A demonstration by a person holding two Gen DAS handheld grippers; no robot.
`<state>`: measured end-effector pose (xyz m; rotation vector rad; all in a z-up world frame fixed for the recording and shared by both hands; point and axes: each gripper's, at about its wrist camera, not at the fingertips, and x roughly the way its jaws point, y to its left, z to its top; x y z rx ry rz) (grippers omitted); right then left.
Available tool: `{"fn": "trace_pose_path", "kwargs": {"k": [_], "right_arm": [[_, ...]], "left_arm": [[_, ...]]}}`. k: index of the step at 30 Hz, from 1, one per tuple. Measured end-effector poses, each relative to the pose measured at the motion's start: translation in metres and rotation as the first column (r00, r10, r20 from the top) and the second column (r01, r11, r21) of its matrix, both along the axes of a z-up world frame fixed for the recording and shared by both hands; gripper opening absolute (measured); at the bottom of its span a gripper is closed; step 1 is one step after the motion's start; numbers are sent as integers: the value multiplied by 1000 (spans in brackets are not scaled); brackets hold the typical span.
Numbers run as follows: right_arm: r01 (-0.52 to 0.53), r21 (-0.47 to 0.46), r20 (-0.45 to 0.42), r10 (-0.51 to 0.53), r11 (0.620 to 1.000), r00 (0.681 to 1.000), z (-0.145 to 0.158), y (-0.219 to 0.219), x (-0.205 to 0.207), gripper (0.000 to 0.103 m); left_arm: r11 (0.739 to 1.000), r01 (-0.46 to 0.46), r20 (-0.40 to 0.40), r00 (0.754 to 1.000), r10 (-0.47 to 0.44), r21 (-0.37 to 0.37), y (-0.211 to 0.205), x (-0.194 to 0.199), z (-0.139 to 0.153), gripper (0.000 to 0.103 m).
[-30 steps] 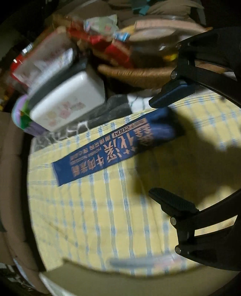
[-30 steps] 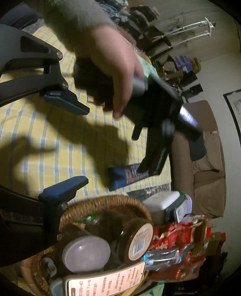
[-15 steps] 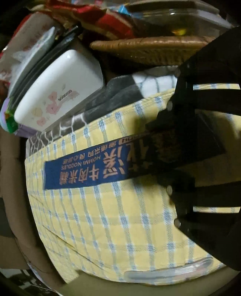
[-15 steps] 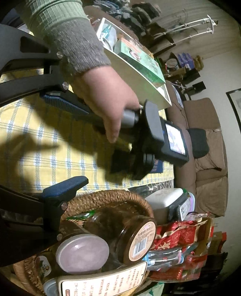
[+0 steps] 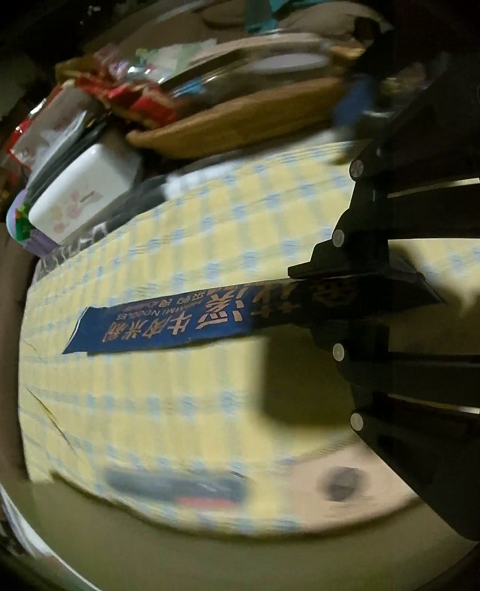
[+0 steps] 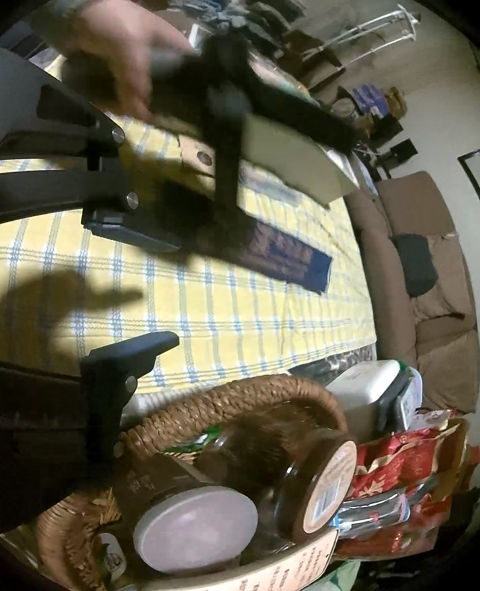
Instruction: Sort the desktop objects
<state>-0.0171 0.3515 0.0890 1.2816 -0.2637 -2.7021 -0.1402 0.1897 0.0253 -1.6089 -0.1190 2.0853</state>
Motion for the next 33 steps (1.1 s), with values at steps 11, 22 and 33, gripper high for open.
{"fn": "trace_pose_path", "kwargs": {"k": [11, 22, 33], "right_arm": [[-19, -68, 17, 21, 998, 1000, -2, -34, 4, 48], [-126, -288, 148, 174, 949, 974, -32, -83, -21, 57], [-211, -276, 256, 283, 938, 924, -47, -111, -13, 50]], "left_arm": [[999, 34, 25, 999, -35, 35, -36, 76, 6, 16], [995, 97, -104, 990, -94, 22, -67, 143, 11, 17], [978, 164, -185, 973, -139, 127, -80, 159, 13, 18]]}}
